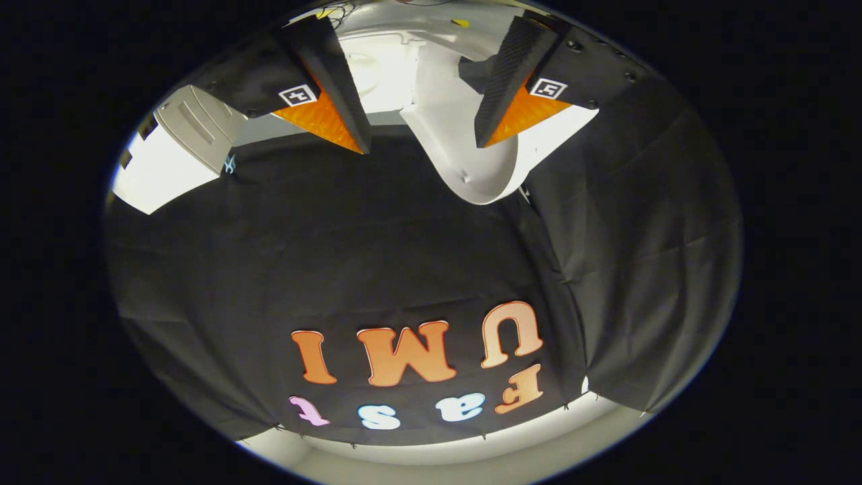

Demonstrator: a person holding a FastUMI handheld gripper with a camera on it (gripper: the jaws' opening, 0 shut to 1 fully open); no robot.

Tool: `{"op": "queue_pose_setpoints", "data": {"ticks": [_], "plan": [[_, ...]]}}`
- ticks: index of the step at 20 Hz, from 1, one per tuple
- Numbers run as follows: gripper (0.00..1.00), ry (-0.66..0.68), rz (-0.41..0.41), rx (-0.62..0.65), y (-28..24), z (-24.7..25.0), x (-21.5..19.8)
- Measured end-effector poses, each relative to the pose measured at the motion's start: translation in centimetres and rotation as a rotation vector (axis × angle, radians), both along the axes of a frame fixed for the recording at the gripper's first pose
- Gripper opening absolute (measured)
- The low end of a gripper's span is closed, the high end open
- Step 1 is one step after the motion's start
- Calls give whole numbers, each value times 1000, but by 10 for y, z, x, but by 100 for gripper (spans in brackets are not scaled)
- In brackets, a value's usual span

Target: Open the toilet lid.

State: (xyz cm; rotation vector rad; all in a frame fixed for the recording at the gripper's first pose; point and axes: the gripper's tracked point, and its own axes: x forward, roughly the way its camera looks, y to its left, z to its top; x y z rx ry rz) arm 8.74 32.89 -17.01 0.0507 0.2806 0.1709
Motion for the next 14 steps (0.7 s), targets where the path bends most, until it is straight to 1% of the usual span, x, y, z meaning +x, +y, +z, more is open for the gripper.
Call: {"op": "queue_pose_setpoints", "data": {"ticks": [5, 11, 14], "plan": [[99, -46, -33, -9, -45, 35, 1], [99, -88, -43, -47, -94, 65, -5], [99, -110, -38, -47, -110, 74, -8]]}}
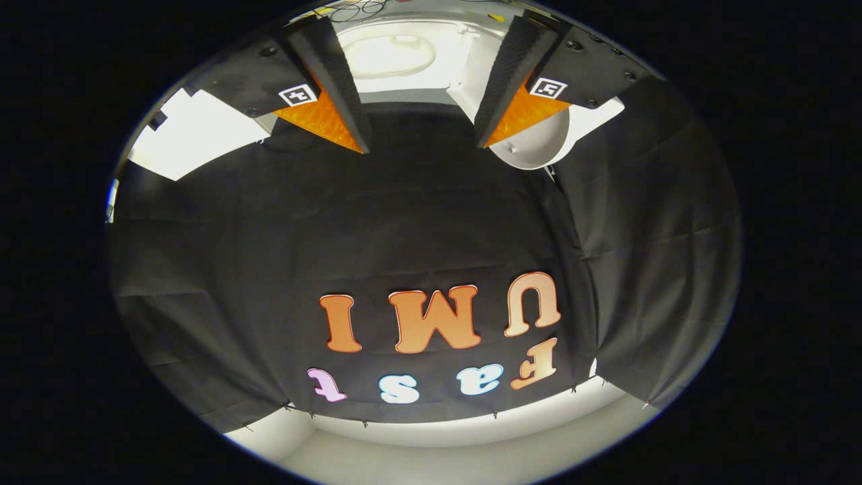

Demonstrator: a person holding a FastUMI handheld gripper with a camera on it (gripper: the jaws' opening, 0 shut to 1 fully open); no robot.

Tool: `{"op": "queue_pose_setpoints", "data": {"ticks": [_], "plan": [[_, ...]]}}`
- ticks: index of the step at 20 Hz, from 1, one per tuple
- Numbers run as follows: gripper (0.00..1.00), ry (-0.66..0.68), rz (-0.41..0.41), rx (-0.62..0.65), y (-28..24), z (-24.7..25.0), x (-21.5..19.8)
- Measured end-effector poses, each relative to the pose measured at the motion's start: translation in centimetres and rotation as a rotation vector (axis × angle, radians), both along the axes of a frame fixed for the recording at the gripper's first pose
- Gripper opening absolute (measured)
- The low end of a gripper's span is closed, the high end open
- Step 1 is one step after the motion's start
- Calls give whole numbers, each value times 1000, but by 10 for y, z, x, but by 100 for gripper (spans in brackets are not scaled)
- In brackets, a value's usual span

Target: Open the toilet lid.

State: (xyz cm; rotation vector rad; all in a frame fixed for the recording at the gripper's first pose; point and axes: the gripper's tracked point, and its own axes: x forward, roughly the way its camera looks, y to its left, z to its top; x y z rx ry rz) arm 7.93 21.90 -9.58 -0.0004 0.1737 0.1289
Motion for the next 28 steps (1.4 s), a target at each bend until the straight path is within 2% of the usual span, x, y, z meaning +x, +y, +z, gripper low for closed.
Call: {"op": "queue_pose_setpoints", "data": {"ticks": [6, 9, 11, 17, 28], "plan": [[98, -26, -9, 11, -36, 8, -8], [98, -19, -53, 44, -59, 3, -5], [98, -5, -51, 66, -60, 3, 0], [98, -21, -37, 24, -71, 13, 8], [98, -43, -57, 115, -102, 34, 4]]}}
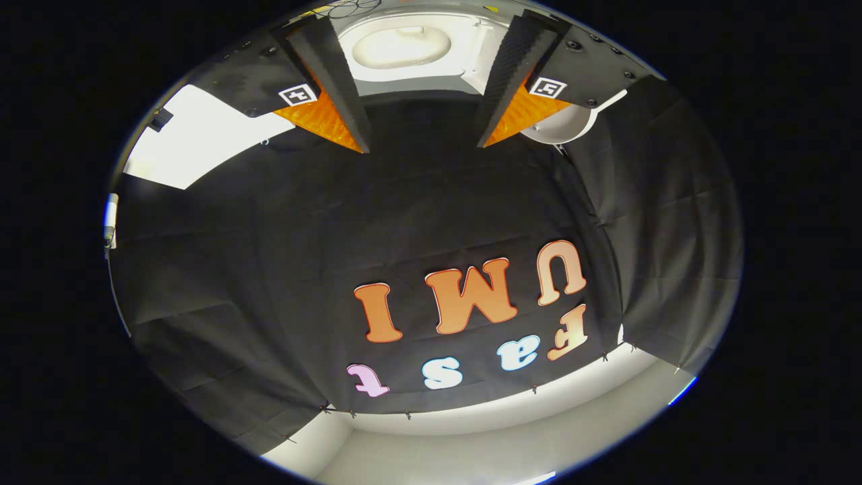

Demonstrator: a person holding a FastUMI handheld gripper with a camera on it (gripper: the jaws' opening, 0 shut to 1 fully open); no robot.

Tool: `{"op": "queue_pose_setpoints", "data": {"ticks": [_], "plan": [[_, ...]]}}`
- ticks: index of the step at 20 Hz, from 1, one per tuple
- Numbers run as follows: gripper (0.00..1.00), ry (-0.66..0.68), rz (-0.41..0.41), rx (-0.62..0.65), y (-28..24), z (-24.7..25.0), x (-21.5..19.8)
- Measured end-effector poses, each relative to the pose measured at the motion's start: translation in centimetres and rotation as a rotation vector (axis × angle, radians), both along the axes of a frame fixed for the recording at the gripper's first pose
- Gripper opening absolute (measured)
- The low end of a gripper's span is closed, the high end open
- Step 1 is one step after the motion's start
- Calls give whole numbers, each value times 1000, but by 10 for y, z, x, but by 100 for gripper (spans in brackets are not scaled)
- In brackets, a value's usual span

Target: Open the toilet lid.

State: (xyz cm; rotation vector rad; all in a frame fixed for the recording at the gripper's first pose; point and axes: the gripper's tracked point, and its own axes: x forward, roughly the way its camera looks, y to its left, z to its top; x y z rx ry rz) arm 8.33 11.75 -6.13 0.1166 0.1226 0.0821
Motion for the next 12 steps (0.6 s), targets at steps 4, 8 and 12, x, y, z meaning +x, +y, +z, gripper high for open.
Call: {"op": "queue_pose_setpoints", "data": {"ticks": [4, 8, 12], "plan": [[98, -6, -5, 11, -7, 4, -2], [98, -7, -6, 21, -8, 5, -3], [98, -11, -9, -1, -11, 5, -3]]}}
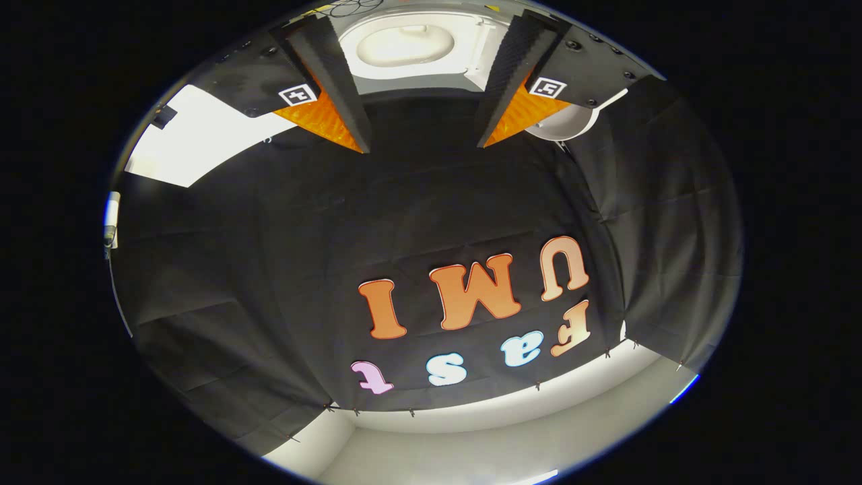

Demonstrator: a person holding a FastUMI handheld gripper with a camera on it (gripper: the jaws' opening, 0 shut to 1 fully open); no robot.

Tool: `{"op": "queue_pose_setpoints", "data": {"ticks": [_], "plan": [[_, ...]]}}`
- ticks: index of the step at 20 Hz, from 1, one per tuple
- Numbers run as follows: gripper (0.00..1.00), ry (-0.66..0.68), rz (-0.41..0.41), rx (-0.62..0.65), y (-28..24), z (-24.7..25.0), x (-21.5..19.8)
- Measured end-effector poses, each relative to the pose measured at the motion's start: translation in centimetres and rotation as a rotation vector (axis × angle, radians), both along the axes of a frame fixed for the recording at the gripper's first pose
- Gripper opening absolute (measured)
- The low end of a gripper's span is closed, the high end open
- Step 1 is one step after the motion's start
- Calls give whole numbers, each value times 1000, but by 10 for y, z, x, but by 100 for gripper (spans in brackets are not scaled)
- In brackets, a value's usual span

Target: Open the toilet lid.

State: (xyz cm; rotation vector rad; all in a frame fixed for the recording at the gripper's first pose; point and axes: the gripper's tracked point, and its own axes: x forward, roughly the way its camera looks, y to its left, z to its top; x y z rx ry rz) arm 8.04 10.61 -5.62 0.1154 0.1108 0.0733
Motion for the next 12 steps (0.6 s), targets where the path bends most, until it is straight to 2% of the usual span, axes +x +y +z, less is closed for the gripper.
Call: {"op": "queue_pose_setpoints", "data": {"ticks": [12], "plan": [[98, -10, -21, -5, -18, 8, -4]]}}
